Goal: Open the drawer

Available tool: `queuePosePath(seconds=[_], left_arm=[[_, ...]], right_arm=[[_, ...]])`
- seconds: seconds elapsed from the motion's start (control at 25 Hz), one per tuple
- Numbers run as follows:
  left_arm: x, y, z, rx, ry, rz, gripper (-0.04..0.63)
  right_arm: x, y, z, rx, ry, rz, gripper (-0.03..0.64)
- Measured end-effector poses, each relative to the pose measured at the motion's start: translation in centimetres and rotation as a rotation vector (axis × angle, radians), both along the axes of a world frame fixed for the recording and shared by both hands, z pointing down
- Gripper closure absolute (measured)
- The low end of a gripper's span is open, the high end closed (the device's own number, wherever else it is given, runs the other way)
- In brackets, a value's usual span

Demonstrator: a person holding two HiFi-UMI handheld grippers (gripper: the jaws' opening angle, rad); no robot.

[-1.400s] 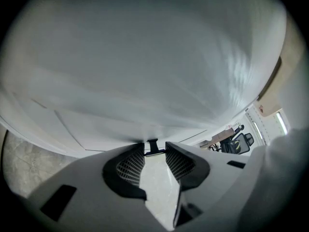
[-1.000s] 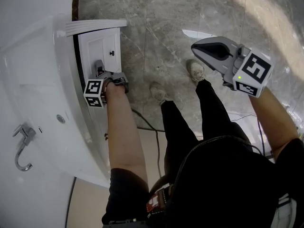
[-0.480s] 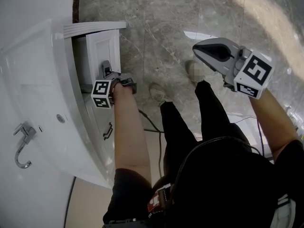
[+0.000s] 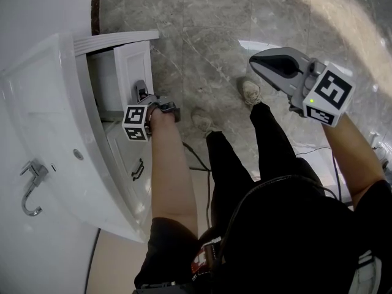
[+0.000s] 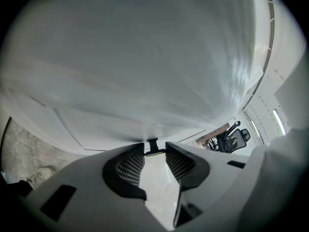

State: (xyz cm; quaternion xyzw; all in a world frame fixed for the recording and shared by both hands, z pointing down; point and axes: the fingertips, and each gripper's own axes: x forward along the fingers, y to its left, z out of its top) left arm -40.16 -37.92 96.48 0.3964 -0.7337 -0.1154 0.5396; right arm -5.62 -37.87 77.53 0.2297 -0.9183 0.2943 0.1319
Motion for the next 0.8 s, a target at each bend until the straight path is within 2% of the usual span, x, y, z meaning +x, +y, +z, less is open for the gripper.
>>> queuePosePath(seconds=[0.8], left_arm=[[5.1, 2.0, 0.0, 0.002, 0.003, 0.007, 0.462]], right_arm=[[5.2, 1.0, -0.1, 0.008, -0.016, 0.04, 0.621]])
